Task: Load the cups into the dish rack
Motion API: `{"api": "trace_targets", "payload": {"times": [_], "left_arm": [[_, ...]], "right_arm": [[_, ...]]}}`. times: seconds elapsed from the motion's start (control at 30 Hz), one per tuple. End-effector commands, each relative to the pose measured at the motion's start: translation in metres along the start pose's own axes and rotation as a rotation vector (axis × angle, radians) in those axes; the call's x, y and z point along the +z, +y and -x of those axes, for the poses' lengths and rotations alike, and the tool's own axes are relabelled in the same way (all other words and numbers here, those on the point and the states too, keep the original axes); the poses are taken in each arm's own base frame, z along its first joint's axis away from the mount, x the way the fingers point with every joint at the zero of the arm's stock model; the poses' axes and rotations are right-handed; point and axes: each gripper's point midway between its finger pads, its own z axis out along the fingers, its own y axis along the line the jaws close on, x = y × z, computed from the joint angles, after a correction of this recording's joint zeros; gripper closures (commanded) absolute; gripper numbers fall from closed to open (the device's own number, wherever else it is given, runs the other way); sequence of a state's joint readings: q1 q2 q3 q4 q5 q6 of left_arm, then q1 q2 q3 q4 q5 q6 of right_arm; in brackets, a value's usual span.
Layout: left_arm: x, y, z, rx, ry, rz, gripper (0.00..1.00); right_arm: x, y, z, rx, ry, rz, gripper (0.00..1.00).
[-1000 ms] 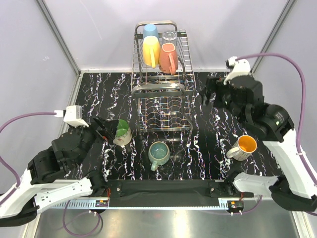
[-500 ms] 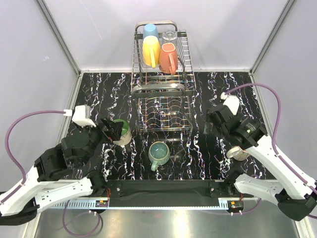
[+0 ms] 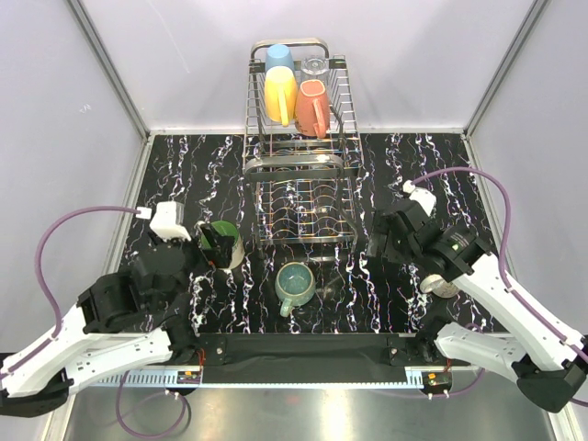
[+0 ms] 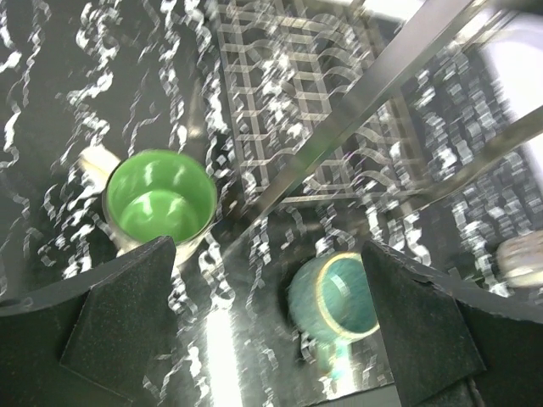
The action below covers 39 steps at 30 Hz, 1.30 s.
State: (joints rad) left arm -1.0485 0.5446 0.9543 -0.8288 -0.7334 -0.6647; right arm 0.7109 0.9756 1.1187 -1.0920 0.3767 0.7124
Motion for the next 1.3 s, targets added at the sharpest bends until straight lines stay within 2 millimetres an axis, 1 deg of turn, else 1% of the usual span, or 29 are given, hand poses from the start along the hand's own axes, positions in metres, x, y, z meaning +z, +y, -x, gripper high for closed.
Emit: {"api": "trace_targets", "payload": {"times": [0.0, 0.03, 0.07, 0.1, 0.13, 0.17, 0.27, 0.37, 0.43, 0.5, 0.53, 0.57, 0.6, 0.63, 0.67, 0.7, 0.73, 0.8, 0.83, 0.87, 0.93, 0.97, 1.0, 1.03, 1.07, 1.1, 1.13, 1.2, 1.27], "left_arm": [[0.003, 0.000, -0.002, -0.007, 0.009, 0.026, 0.01], [0.005, 0.002, -0.004, 0.011, 0.021, 0.046, 0.02], [0.002, 0.007, -0.002, 0.032, 0.032, 0.076, 0.03], [0.006, 0.009, -0.006, 0.061, 0.056, 0.112, 0.06], [0.006, 0.013, -0.005, 0.073, 0.057, 0.146, 0.11], [0.005, 0.017, -0.007, 0.080, 0.073, 0.174, 0.14], [0.011, 0.015, -0.013, 0.116, 0.110, 0.202, 0.16], [0.017, 0.018, -0.023, 0.126, 0.153, 0.252, 0.16], [0.022, 0.017, -0.029, 0.130, 0.182, 0.271, 0.19], [0.029, 0.024, -0.029, 0.128, 0.208, 0.304, 0.23], [0.034, 0.022, -0.038, 0.127, 0.260, 0.290, 0.24], [0.041, 0.033, -0.040, 0.134, 0.277, 0.316, 0.26], [0.044, 0.036, -0.043, 0.130, 0.300, 0.319, 0.26], [0.046, 0.035, -0.052, 0.113, 0.347, 0.291, 0.27], [0.051, 0.045, -0.052, 0.097, 0.348, 0.311, 0.27], [0.054, 0.047, -0.053, 0.084, 0.351, 0.306, 0.30], [0.055, 0.045, -0.054, 0.076, 0.359, 0.277, 0.33], [0.062, 0.050, -0.053, 0.040, 0.348, 0.268, 0.42], [0.063, 0.047, -0.055, 0.037, 0.364, 0.237, 0.44], [0.067, 0.051, -0.054, 0.020, 0.360, 0.247, 0.45], [0.070, 0.051, -0.057, 0.008, 0.383, 0.231, 0.45], [0.072, 0.056, -0.055, -0.010, 0.376, 0.245, 0.45], [0.073, 0.058, -0.055, -0.022, 0.379, 0.250, 0.48], [0.076, 0.055, -0.058, -0.048, 0.394, 0.233, 0.58], [0.078, 0.059, -0.055, -0.079, 0.388, 0.240, 0.62], [0.080, 0.058, -0.054, -0.099, 0.390, 0.230, 0.65], [0.084, 0.055, -0.055, -0.135, 0.398, 0.224, 0.67], [0.087, 0.058, -0.052, -0.170, 0.398, 0.239, 0.64], [0.092, 0.053, -0.054, -0.183, 0.433, 0.227, 0.61]], "right_arm": [[0.004, 0.016, -0.001, 0.020, 0.012, 0.066, 0.06], [0.007, 0.017, -0.004, 0.021, 0.020, 0.067, 0.06], [0.007, 0.021, -0.003, 0.019, 0.019, 0.084, 0.06], [0.007, 0.023, -0.005, 0.016, 0.030, 0.096, 0.06], [0.007, 0.024, -0.005, 0.004, 0.027, 0.103, 0.06], [0.008, 0.023, -0.005, -0.003, 0.028, 0.100, 0.06], [0.007, 0.020, 0.000, -0.024, 0.007, 0.087, 0.05], [0.006, 0.022, -0.001, -0.059, 0.020, 0.102, 0.05], [0.002, 0.022, 0.003, -0.081, 0.013, 0.102, 0.05], [-0.001, 0.013, 0.006, -0.082, -0.008, 0.064, 0.04], [-0.001, 0.011, 0.006, -0.078, -0.012, 0.062, 0.04], [-0.004, 0.012, 0.008, -0.063, -0.033, 0.079, 0.04], [-0.002, 0.013, 0.003, -0.065, -0.020, 0.095, 0.04], [-0.004, 0.014, 0.002, -0.061, -0.018, 0.113, 0.04], [-0.006, 0.017, 0.001, -0.057, -0.023, 0.137, 0.04], [-0.006, 0.017, -0.001, -0.058, -0.018, 0.143, 0.04], [-0.006, 0.016, -0.002, -0.056, -0.019, 0.142, 0.04], [-0.007, 0.013, -0.003, -0.059, -0.018, 0.139, 0.03], [-0.007, 0.013, -0.004, -0.063, -0.016, 0.139, 0.03], [-0.008, 0.012, -0.004, -0.066, -0.016, 0.139, 0.03], [-0.008, 0.011, -0.005, -0.071, -0.015, 0.141, 0.03], [-0.007, 0.011, -0.006, -0.073, -0.015, 0.139, 0.03], [-0.007, 0.009, -0.008, -0.076, -0.013, 0.137, 0.02], [-0.007, 0.008, -0.008, -0.077, -0.014, 0.136, 0.02], [-0.007, 0.009, -0.008, -0.075, -0.014, 0.138, 0.02], [-0.008, 0.008, -0.008, -0.075, -0.015, 0.139, 0.02], [-0.009, 0.008, -0.007, -0.073, -0.019, 0.143, 0.02], [-0.012, 0.008, -0.006, -0.067, -0.025, 0.149, 0.02], [-0.015, 0.008, -0.004, -0.062, -0.036, 0.158, 0.02]]}}
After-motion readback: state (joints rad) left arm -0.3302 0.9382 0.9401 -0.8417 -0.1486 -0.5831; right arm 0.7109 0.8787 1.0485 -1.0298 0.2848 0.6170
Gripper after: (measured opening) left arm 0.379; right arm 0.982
